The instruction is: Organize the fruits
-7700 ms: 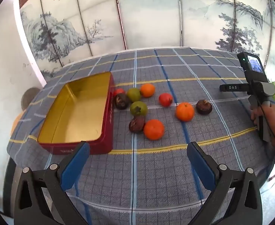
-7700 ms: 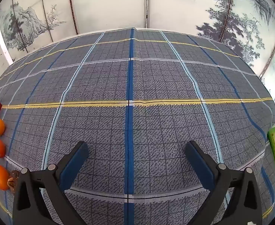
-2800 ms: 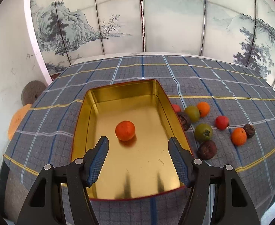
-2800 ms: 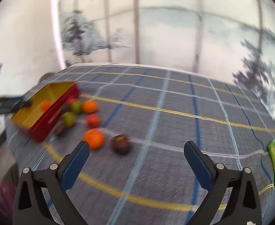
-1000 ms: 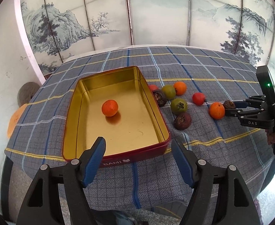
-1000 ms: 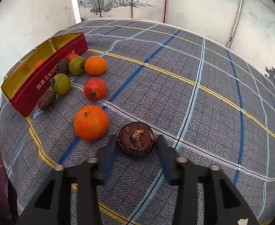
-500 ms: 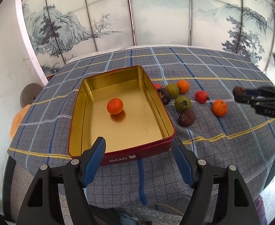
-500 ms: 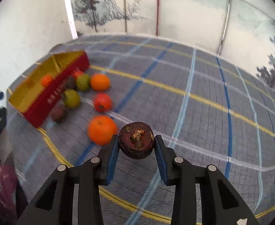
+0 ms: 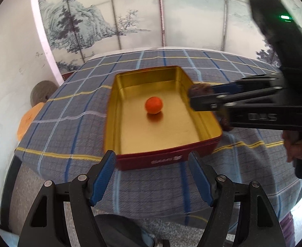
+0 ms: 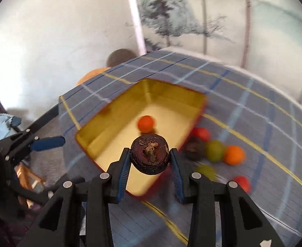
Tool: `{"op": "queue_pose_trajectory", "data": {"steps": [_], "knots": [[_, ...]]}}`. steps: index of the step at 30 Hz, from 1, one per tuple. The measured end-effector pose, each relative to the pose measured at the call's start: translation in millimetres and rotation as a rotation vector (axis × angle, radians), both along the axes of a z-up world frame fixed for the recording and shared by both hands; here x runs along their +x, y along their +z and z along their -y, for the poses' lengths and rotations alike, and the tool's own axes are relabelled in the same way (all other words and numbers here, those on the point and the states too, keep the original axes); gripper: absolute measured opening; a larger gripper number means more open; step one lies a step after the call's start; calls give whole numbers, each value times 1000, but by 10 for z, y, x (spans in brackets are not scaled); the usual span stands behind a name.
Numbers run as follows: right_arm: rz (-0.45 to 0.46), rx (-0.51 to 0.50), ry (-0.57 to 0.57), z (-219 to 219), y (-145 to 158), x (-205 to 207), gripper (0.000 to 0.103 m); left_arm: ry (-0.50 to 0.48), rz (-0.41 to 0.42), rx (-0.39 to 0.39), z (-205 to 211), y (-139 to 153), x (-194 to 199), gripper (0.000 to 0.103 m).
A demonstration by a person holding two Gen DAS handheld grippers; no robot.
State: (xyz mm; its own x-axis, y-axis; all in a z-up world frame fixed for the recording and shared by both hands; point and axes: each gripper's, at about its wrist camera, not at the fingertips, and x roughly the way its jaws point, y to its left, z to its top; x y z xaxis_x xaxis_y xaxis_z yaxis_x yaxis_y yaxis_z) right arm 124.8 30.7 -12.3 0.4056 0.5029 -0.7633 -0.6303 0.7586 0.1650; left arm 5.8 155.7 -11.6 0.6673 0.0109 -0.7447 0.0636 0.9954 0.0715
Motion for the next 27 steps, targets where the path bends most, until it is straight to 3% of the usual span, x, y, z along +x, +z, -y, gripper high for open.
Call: {"op": "queue_pose_trajectory", "data": {"steps": [7, 10, 13, 18, 22, 27], "knots": [[-69, -12, 0, -457, -196, 343, 35, 50, -16, -3, -295, -72, -104, 73], [-78, 32, -36, -515, -161, 469, 41, 58, -23, -5, -351, -70, -123, 73], [-41, 151, -112, -337, 10, 491, 73, 63, -12, -11, -392, -34, -151, 73], [46, 290, -224, 493, 290, 208, 73, 52, 3, -12, -368, -5, -186, 74], [75, 167, -260, 1104, 218, -206, 72, 12, -10, -33, -242, -77, -173, 75], [57, -8, -226, 1293, -76, -627, 55, -49, -35, -64, -3, -154, -166, 75]]}}
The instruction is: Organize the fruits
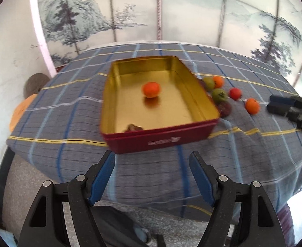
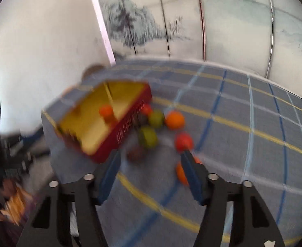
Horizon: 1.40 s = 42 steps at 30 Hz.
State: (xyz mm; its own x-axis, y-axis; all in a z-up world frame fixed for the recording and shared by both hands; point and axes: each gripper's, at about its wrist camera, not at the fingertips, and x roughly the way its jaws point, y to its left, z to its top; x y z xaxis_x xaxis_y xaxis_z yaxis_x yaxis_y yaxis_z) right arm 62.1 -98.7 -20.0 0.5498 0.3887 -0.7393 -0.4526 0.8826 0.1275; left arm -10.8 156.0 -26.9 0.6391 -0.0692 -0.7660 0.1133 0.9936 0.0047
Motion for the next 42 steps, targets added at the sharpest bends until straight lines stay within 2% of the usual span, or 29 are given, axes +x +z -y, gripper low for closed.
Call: {"op": "queue_pose_trajectory", "data": {"steps": [3, 6, 12, 15, 16, 18, 19, 23, 26, 28, 32, 34, 37, 42], "knots": [[-17, -47, 29, -209, -142, 1, 51, -26, -8, 5, 135, 3, -19, 75], [-59, -4, 26, -387, -266, 181, 44, -34, 1, 24, 189, 38, -58, 75], [-152, 100, -36, -457, -463, 509, 43, -22, 16, 48, 142, 93, -92, 75], [-190, 92, -39, -535, -566, 591, 34, -21, 9, 55, 149, 82, -62, 75], [-193, 88, -32, -556, -584, 595, 28, -23, 8, 60, 160, 80, -55, 75], [-177, 105, -18, -539, -547, 554, 23, -32, 11, 69, 189, 101, -44, 75], [-158, 118, -12, -497, -488, 502, 19, -41, 17, 70, 213, 123, -41, 75], [-48, 126, -59, -94, -164, 219, 19, -101, 62, 77, 346, 266, -51, 75], [17, 105, -156, 425, 23, 32, 19, -164, 91, 74, 531, 368, -29, 75], [51, 52, -246, 816, 73, -84, 19, -218, 92, 40, 694, 422, 31, 75], [47, -52, -372, 1355, -64, -173, 19, -316, 62, -43, 1068, 451, 231, 75], [41, -87, -392, 1469, -137, -159, 19, -368, 43, -86, 1292, 435, 373, 75], [31, -77, -417, 1622, -218, -135, 19, -401, 13, -114, 1586, 331, 627, 75], [11, -51, -418, 1696, -348, -12, 19, -375, -69, -115, 1932, 45, 1036, 75]]}}
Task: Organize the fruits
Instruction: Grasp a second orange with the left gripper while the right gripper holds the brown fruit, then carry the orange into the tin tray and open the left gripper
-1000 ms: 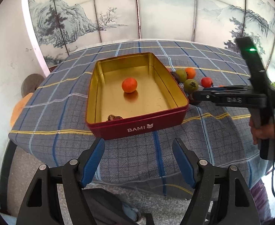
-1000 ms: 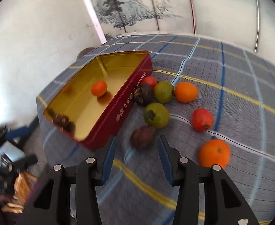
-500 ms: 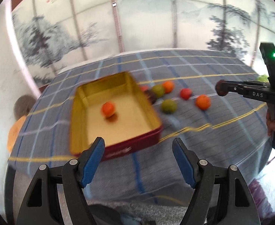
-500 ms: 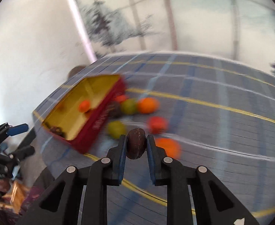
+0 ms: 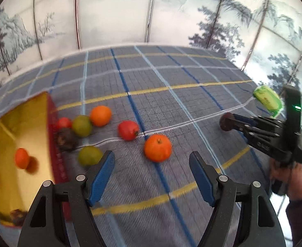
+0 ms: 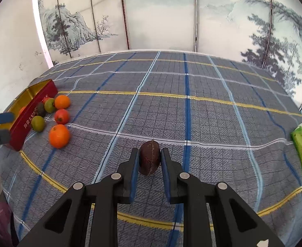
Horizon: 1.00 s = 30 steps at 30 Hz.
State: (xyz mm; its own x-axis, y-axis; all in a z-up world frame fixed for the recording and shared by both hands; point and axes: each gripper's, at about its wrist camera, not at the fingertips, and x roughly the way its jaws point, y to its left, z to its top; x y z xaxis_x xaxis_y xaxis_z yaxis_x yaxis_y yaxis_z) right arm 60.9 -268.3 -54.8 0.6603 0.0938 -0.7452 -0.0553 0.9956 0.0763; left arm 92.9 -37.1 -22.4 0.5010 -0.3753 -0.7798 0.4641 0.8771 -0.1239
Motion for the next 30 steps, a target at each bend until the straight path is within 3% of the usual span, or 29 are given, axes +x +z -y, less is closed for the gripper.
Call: {"op": "queue_pose_trajectory", "data": {"steps": [4, 9, 11, 15, 18, 23, 30], "knots": [[-1, 31, 12, 24, -69, 57, 19, 41, -25, 12, 155, -199, 183, 75], [6, 78, 18, 70, -100, 88, 19, 26, -46, 63, 322, -394, 284, 70], [4, 95, 18, 86, -116, 101, 19, -8, -70, 73, 398, -490, 306, 40], [0, 128, 17, 110, -146, 97, 20, -9, -65, 48, 373, -508, 287, 39], [-2, 125, 20, 107, -154, 92, 20, 17, -89, 2, 290, -413, 234, 39], [-7, 143, 15, 137, -171, 98, 21, 35, -35, -26, 186, -102, 1, 39], [-7, 142, 13, 136, -183, 90, 22, 95, 55, -2, -76, 213, -282, 39]]}}
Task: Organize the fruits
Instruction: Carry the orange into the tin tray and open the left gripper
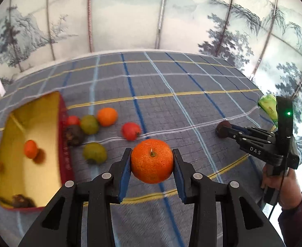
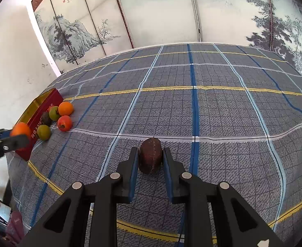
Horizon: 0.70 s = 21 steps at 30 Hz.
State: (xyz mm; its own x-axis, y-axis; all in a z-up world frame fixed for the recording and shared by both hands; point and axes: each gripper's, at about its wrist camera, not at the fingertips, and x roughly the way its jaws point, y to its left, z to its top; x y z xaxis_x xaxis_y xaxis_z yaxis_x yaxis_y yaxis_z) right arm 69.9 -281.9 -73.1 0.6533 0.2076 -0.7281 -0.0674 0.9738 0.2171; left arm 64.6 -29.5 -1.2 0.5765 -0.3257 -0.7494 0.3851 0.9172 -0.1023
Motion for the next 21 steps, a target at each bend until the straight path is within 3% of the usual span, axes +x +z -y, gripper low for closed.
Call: {"op": "queue_pose_trajectory", "data": {"steps": [21], "knots": [[1, -6, -8, -7, -9, -11, 23, 234, 40, 77, -980, -65, 18, 39]]}}
